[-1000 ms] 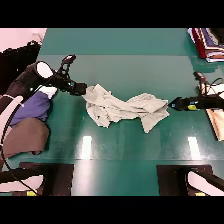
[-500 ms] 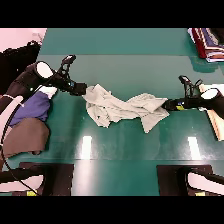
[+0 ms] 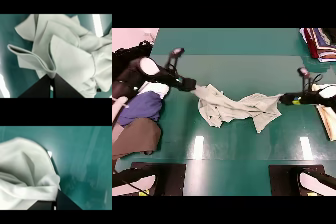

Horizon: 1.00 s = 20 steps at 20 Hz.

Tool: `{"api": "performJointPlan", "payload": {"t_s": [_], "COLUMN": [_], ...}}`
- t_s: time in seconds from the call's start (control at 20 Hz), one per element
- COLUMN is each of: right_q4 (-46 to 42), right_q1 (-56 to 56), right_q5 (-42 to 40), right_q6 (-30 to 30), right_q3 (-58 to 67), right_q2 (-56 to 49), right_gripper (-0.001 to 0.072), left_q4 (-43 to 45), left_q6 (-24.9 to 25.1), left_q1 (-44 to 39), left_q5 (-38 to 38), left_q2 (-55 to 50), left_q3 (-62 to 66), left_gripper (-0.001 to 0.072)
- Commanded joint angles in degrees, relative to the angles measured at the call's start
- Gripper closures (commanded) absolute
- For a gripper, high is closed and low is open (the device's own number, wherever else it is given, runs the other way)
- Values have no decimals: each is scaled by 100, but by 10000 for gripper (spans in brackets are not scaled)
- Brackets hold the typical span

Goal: Fold the shirts.

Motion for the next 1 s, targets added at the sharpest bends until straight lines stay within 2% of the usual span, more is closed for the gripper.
{"api": "performJointPlan", "payload": {"t_s": [0.0, 0.15, 0.35, 0.5, 0.6, 0.7, 0.8, 0.95], "right_q4": [7, 4, 0, -688, -1523, -2114, -2249, -2247], "right_q1": [2, 2, 2, 2, 2, 4, 4, 2], "right_q5": [269, 275, 306, 518, 890, 1453, 2216, 3320], "right_q6": [33, 280, 299, 787, 1327, 1585, 1661, 1784], "right_q3": [820, 2124, 3641, 4385, 4889, 5440, 6107, 6996], "right_q2": [813, 1462, 2098, 2472, 2573, 2468, 2120, 1290], "right_gripper": [697, 697, 697, 697, 697, 697, 697, 698], "left_q4": [669, 772, 772, 721, 525, 289, 201, 479], "left_q6": [-282, -282, -286, -286, -282, -278, -232, -28], "left_q1": [2, 2, 0, 0, 0, 0, 0, 0], "left_q5": [-216, -304, -380, -308, 37, 549, 931, 1056], "left_q2": [796, 1464, 1897, 1899, 1899, 1899, 1897, 1849], "left_q3": [885, 2304, 4286, 5313, 5563, 5622, 5619, 5455], "left_gripper": [679, 678, 679, 679, 679, 680, 680, 680]}}
